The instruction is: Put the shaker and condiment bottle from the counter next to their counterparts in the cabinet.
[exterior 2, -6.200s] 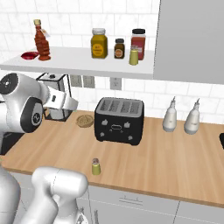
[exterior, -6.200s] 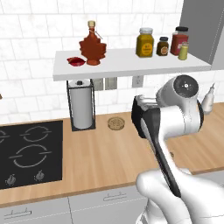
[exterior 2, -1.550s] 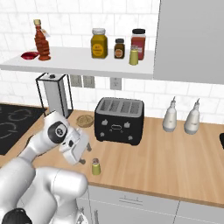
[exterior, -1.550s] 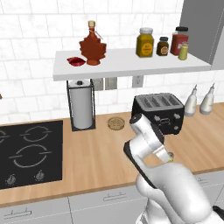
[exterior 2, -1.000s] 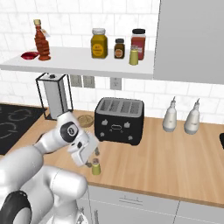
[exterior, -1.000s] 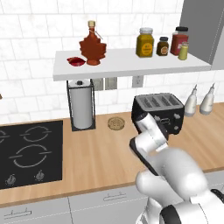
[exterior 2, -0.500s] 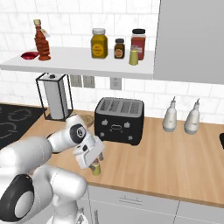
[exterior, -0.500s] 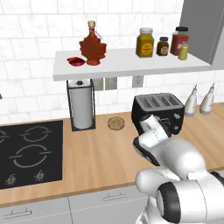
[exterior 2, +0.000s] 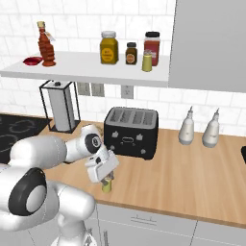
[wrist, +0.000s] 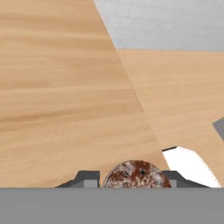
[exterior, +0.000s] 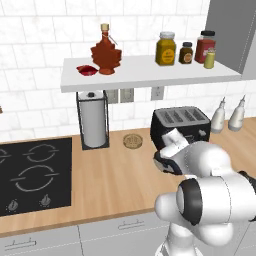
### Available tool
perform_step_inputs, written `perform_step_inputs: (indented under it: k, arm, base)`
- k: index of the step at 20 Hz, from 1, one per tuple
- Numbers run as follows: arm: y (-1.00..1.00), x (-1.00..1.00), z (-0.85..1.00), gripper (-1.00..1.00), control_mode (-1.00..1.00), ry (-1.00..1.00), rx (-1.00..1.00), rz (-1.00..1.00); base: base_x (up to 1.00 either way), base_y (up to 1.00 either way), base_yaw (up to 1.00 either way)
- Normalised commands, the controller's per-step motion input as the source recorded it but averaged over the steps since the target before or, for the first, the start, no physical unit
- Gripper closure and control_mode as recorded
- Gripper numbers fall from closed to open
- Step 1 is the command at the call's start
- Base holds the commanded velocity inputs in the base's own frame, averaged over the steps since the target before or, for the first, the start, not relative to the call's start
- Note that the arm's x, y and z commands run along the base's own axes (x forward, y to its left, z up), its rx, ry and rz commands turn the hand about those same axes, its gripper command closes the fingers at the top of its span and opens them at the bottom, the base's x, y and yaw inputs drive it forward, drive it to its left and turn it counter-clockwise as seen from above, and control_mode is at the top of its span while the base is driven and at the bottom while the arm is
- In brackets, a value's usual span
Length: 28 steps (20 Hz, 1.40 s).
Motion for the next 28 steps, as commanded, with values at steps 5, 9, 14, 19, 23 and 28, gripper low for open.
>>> perform_step_inputs:
  k: [5, 9, 14, 19, 23, 28]
  arm:
    - [-0.26, -0.35, 0.24, 1.0, -1.0, -0.01, 0.0, 0.03]
    - [-0.34, -0.82, 0.46, 1.0, -1.0, -0.11, 0.0, 0.03]
    - [-0.31, -0.97, 0.56, 1.0, -1.0, -0.14, 0.02, 0.04]
    - [-0.05, -0.71, 0.65, 1.0, -1.0, -0.18, 0.0, 0.19]
    - [-0.01, -0.59, 0.76, 1.0, -1.0, -0.19, 0.0, 0.25]
    - [-0.08, -0.49, 0.84, 1.0, -1.0, -0.11, 0.0, 0.21]
  base:
    - [0.0, 0.0, 0.0]
    - [0.0, 0.0, 0.0]
    - [0.0, 0.0, 0.0]
    - [0.0, 0.0, 0.0]
    - [0.0, 0.0, 0.0]
    - [0.0, 0.0, 0.0]
